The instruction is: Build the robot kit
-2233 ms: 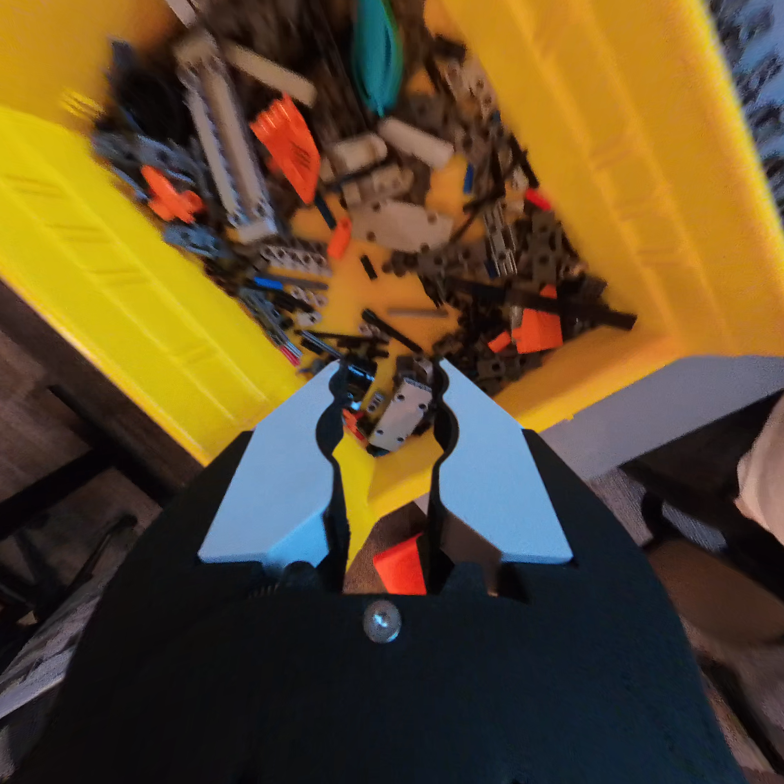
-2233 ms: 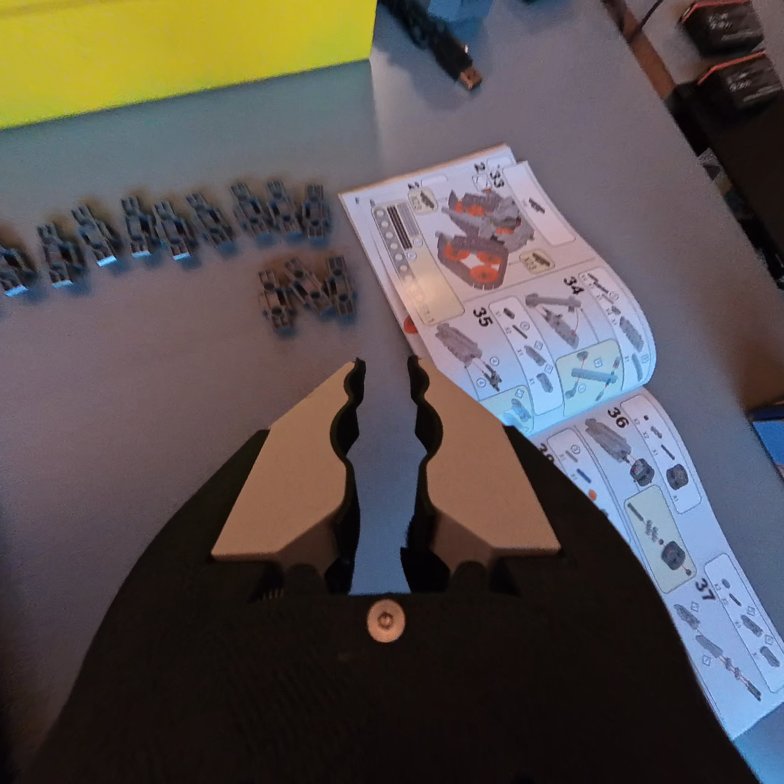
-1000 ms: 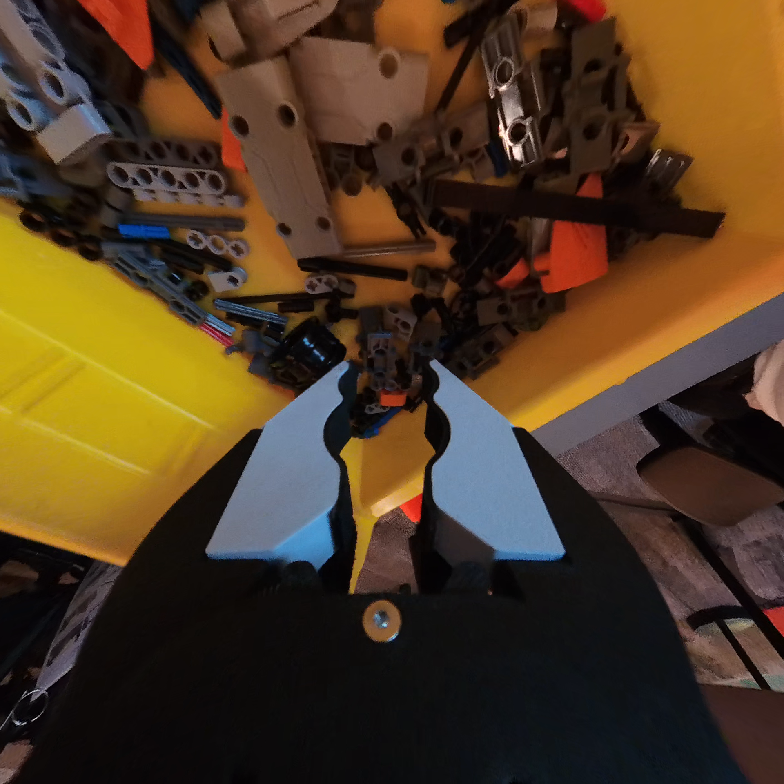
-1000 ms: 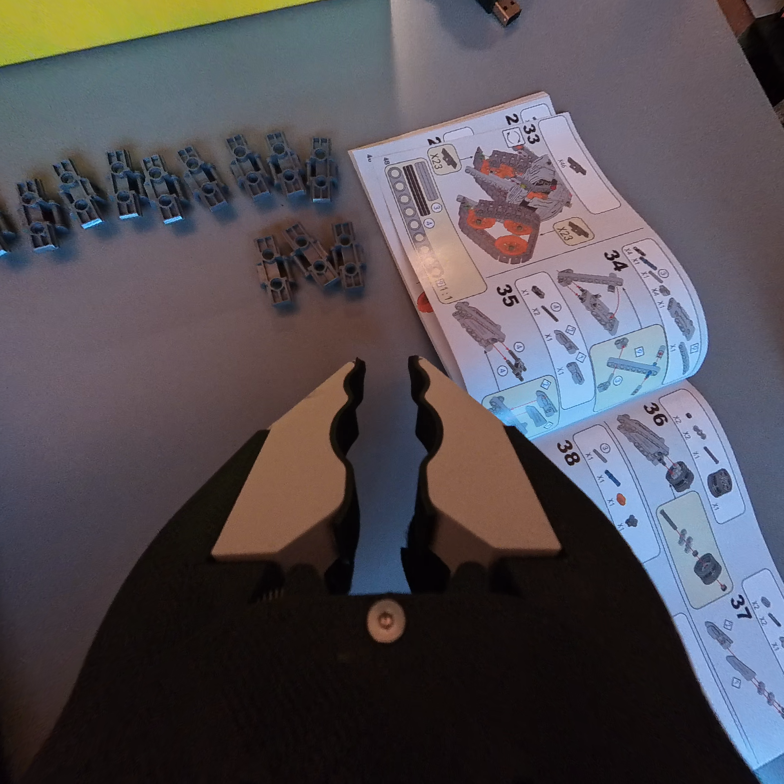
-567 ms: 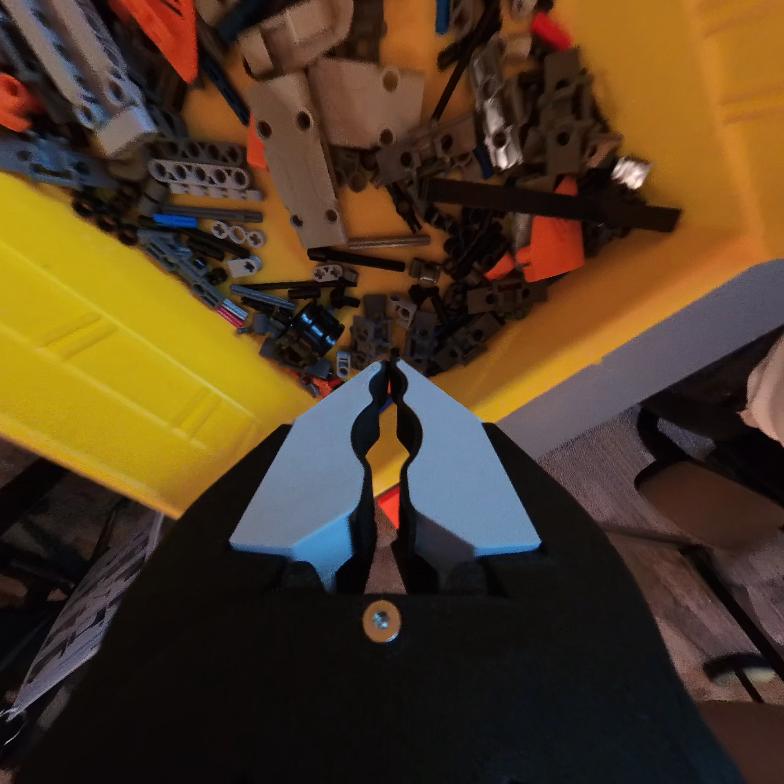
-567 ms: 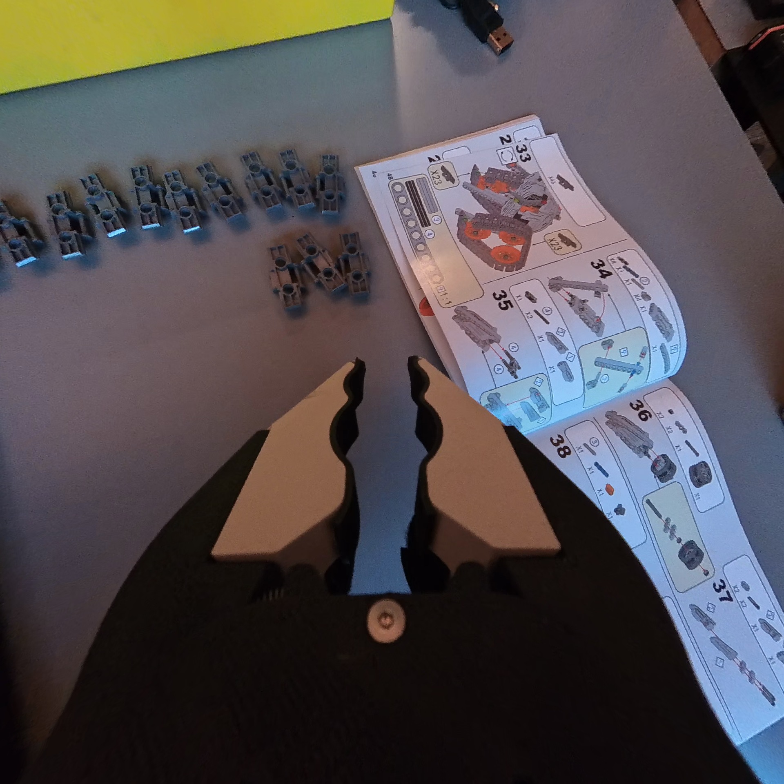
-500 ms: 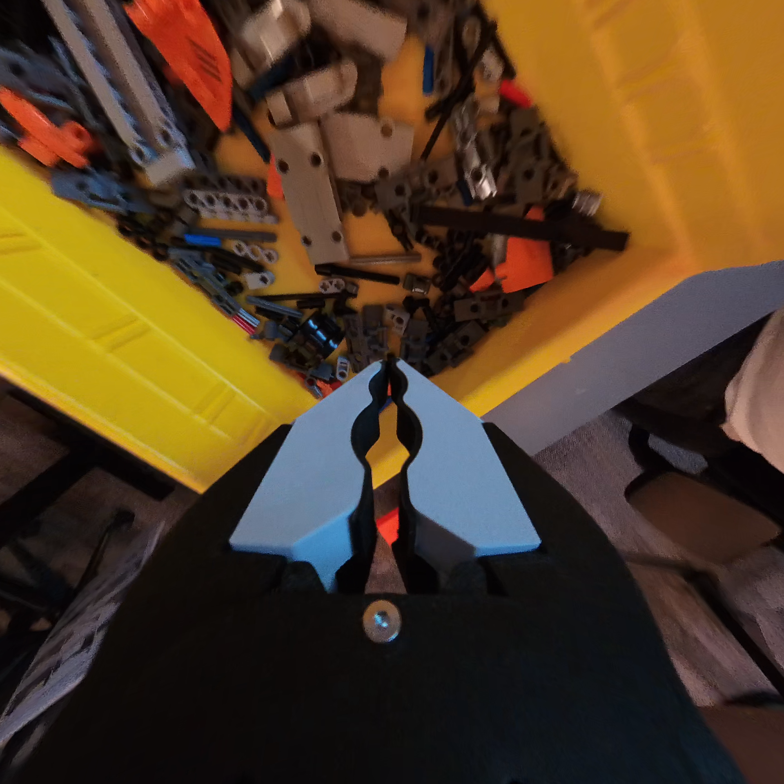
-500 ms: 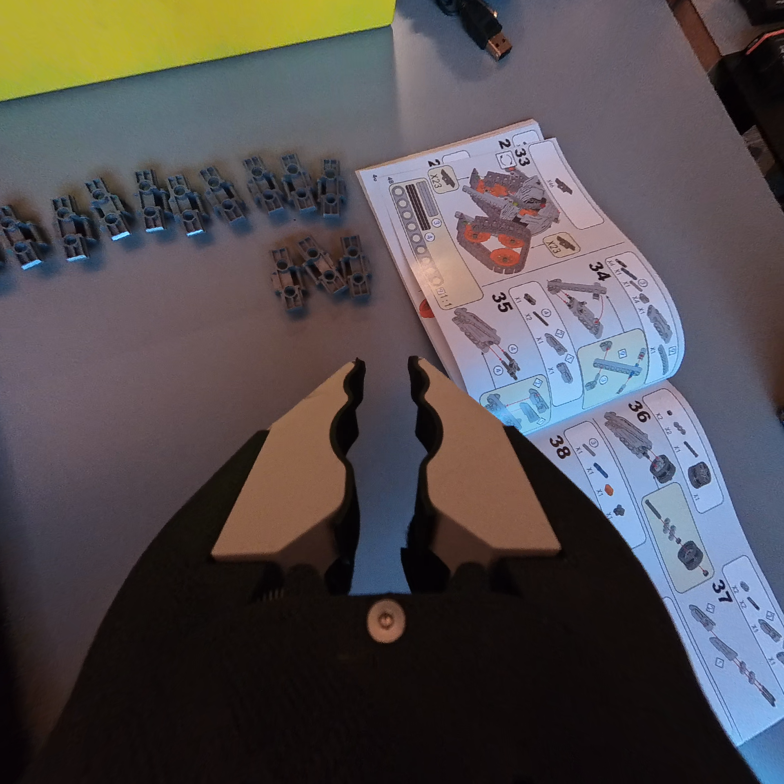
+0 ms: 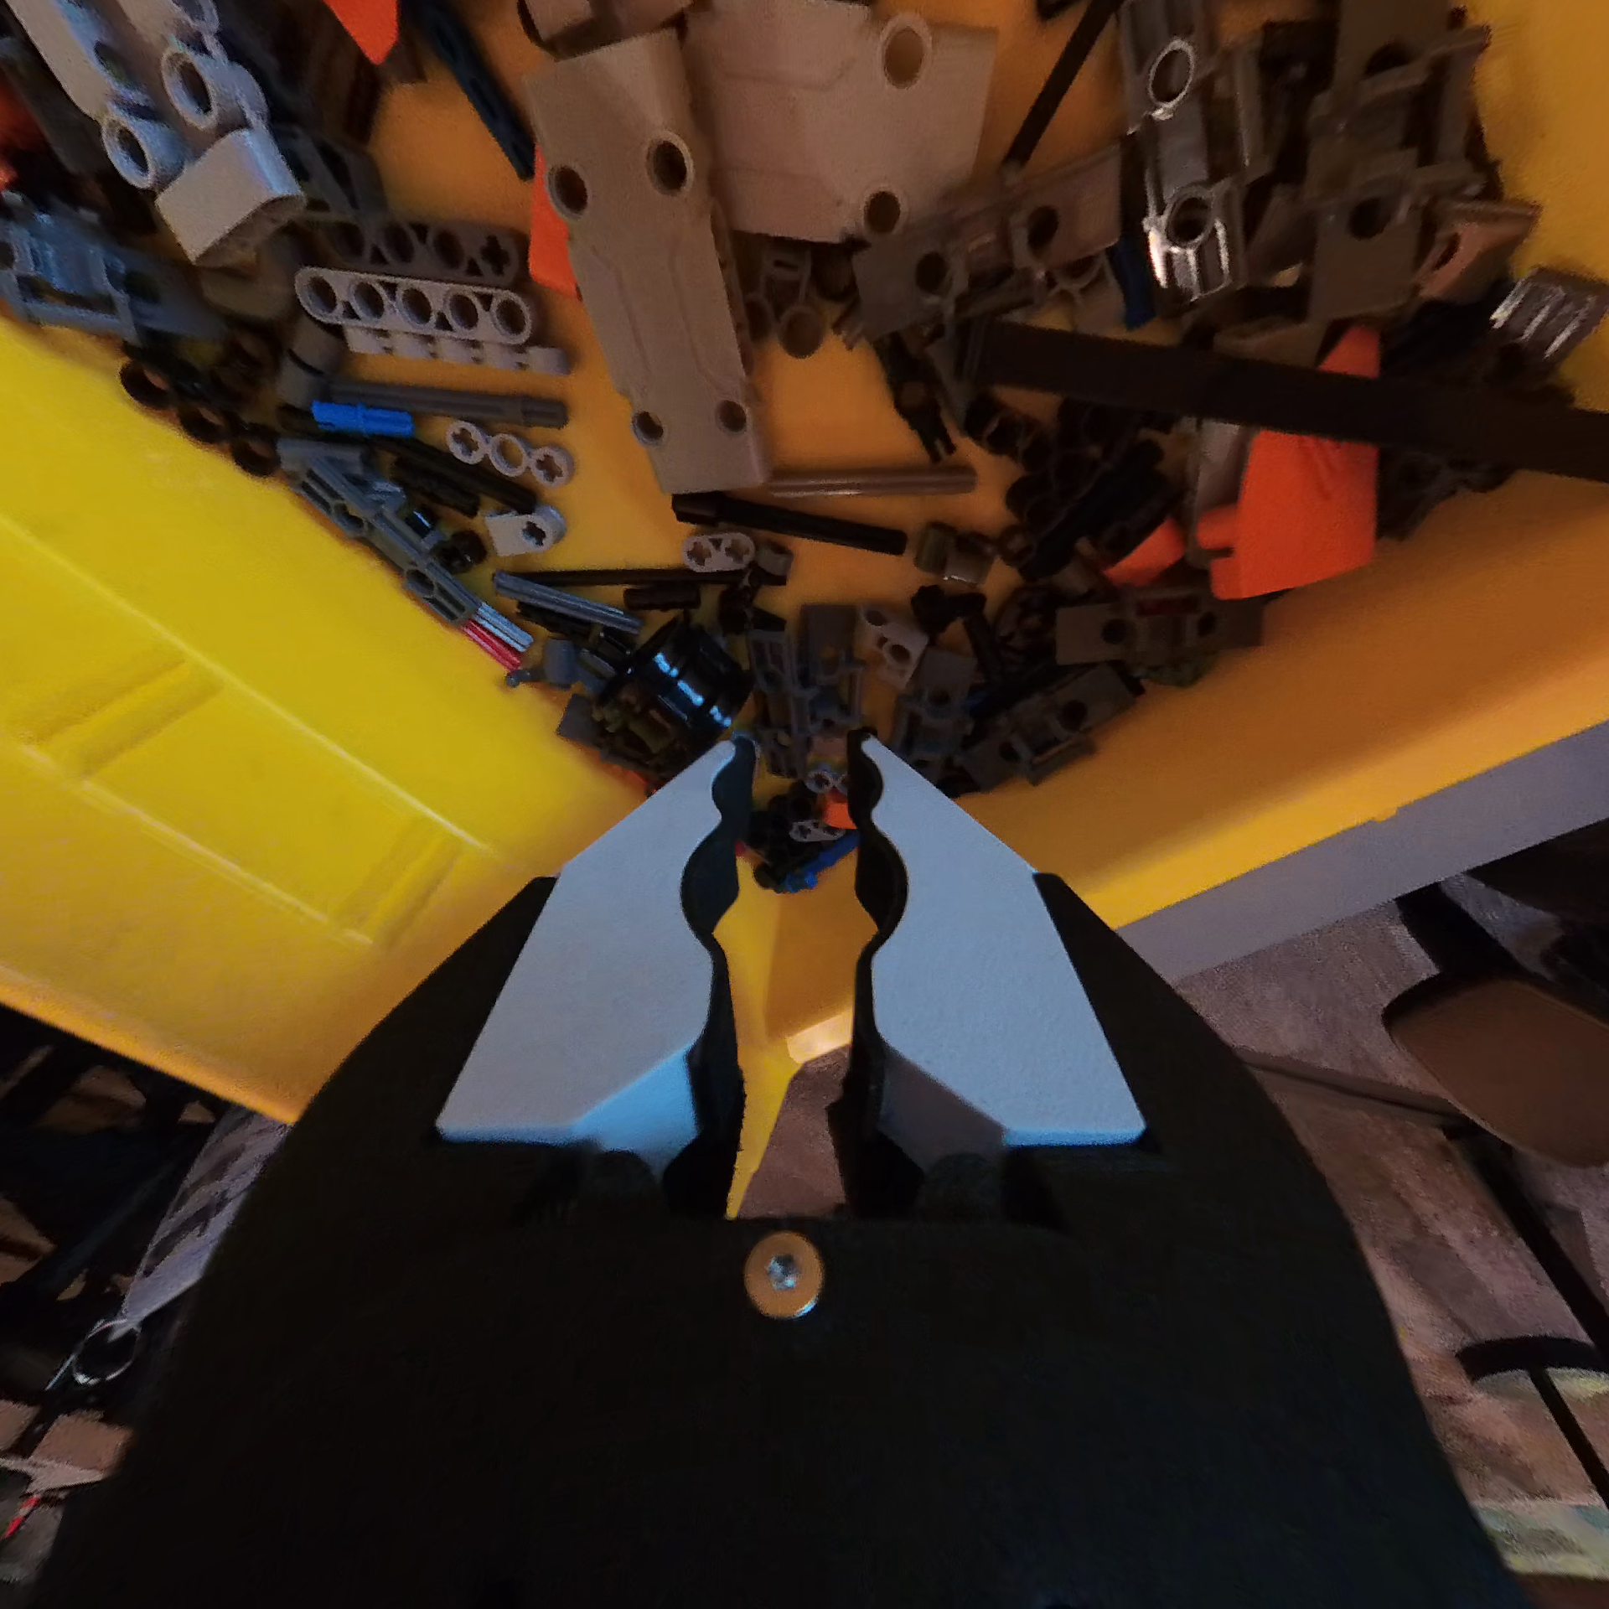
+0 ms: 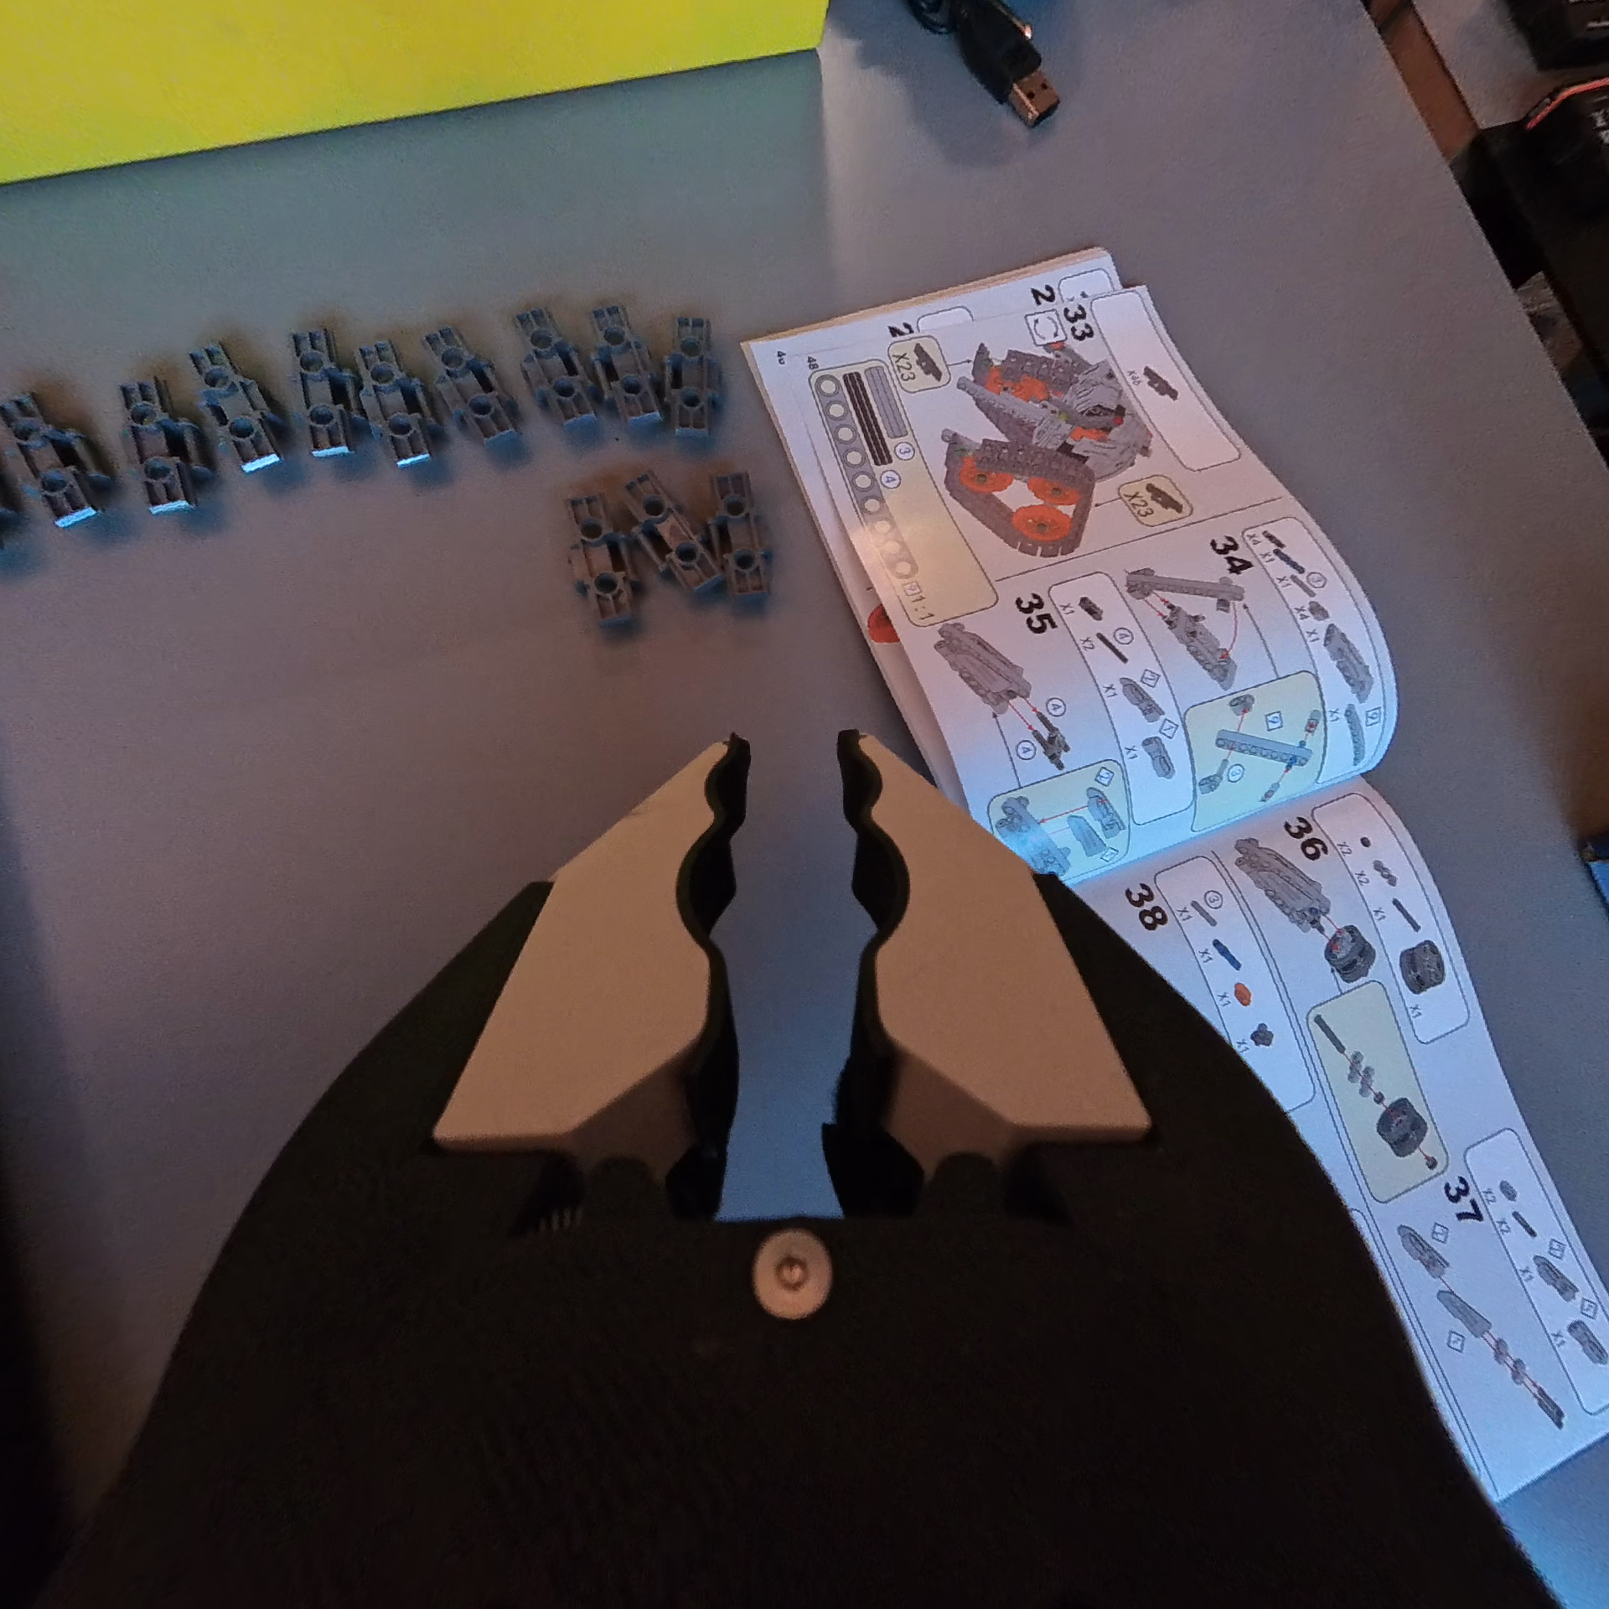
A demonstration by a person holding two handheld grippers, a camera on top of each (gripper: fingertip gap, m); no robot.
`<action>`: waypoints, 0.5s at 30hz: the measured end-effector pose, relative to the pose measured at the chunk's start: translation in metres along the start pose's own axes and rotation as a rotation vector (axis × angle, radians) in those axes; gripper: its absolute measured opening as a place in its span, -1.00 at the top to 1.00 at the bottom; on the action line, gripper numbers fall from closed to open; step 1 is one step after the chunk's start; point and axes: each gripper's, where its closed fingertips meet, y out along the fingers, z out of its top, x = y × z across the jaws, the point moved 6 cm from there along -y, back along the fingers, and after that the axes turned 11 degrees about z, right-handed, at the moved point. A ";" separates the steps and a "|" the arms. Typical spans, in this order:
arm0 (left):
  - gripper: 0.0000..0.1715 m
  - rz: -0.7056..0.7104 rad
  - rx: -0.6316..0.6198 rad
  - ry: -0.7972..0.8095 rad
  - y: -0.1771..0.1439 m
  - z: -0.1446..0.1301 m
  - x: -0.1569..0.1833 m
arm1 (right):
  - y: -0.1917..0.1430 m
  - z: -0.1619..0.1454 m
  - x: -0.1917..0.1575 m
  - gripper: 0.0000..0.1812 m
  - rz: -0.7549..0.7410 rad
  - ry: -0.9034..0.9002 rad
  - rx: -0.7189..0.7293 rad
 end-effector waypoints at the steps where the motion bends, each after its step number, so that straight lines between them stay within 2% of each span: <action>1: 0.78 0.012 -0.009 0.009 0.002 0.000 0.000 | 0.000 0.000 0.000 0.77 0.000 -0.003 -0.003; 5: 0.90 0.033 -0.030 0.033 0.008 -0.002 -0.001 | 0.000 0.000 -0.001 0.77 0.003 -0.007 -0.008; 8: 0.91 0.025 -0.006 0.028 0.005 -0.003 -0.002 | 0.000 -0.001 -0.001 0.77 0.004 -0.004 -0.005; 15: 0.92 0.050 0.088 -0.008 -0.026 -0.006 -0.007 | 0.000 -0.002 0.000 0.77 0.009 0.000 -0.010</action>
